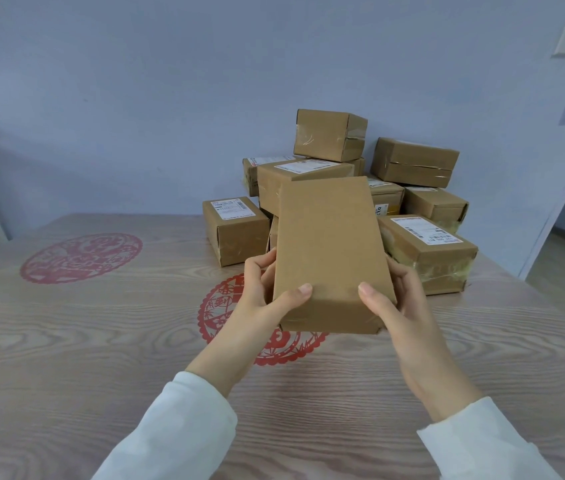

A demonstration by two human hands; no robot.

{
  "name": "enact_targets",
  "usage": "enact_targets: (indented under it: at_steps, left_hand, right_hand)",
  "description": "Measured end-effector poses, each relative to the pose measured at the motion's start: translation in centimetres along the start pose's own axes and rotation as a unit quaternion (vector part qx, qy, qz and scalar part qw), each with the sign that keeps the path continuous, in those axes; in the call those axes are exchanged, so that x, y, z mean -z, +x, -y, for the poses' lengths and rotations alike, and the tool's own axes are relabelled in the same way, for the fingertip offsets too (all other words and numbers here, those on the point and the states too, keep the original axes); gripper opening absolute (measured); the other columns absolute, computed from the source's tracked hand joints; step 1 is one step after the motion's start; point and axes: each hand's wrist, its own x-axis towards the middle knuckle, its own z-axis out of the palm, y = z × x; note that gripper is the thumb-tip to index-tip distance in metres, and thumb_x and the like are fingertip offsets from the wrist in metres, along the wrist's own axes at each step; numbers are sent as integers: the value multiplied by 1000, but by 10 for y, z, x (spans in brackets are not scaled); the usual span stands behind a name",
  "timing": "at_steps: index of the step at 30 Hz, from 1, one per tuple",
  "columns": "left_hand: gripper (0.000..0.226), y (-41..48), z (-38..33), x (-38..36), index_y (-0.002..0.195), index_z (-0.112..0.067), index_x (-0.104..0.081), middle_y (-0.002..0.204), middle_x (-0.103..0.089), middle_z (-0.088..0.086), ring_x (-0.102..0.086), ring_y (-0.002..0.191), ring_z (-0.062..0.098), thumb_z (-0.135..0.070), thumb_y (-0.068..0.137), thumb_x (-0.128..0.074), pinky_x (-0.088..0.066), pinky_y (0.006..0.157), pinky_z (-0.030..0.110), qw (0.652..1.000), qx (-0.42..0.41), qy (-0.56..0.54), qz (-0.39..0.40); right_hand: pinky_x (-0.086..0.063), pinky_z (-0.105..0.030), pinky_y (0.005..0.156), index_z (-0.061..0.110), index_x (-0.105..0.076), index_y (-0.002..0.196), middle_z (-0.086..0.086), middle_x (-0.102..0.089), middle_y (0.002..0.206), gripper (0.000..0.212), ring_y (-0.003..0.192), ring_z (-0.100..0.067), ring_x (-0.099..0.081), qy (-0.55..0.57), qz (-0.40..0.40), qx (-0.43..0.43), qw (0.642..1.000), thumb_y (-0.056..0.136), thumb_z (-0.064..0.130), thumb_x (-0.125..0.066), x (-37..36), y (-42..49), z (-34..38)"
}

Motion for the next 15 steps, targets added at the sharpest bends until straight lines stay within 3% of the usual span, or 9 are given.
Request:
enact_targets:
  at_steps: [5, 9, 12, 15]
  left_hand:
    - [74, 4, 3, 2, 127, -45, -23, 127, -48, -12, -58, 109, 13, -44, 66, -66, -51, 91, 32, 1000, 8, -17, -8]
    - [80, 5, 7, 8, 127, -50, -27, 128, -50, -13, -62, 103, 3, -35, 70, -81, -53, 80, 21, 1000, -13, 5, 19]
    - [98, 6, 10, 10, 140, -50, -22, 133, -49, -12, -60, 108, 0, -38, 61, -79, -53, 79, 18, 999, -19, 14, 30]
    - [102, 7, 14, 9, 145, -46, -20, 134, -51, -13, -58, 113, 2, -44, 61, -77, -53, 83, 20, 1000, -16, 16, 14]
  right_hand:
    - [-50, -11, 75, 24, -42, 131, 9, -55, 126, 75, 104, 9, -57, 18, 16, -3, 1000, 67, 23, -81, 1, 1, -1]
    - [-50, -14, 79, 30, -37, 137, 14, -51, 133, 81, 112, 8, -53, 24, 14, -6, 1000, 69, 34, -81, 0, 0, -4]
    - [-50, -15, 79, 31, -35, 140, 17, -52, 132, 83, 110, 9, -55, 34, 25, -18, 999, 66, 33, -73, 2, -1, -3]
    - [-50, -12, 79, 33, -36, 139, 18, -52, 132, 86, 109, 9, -55, 28, 39, -16, 999, 66, 27, -82, 4, 0, -4]
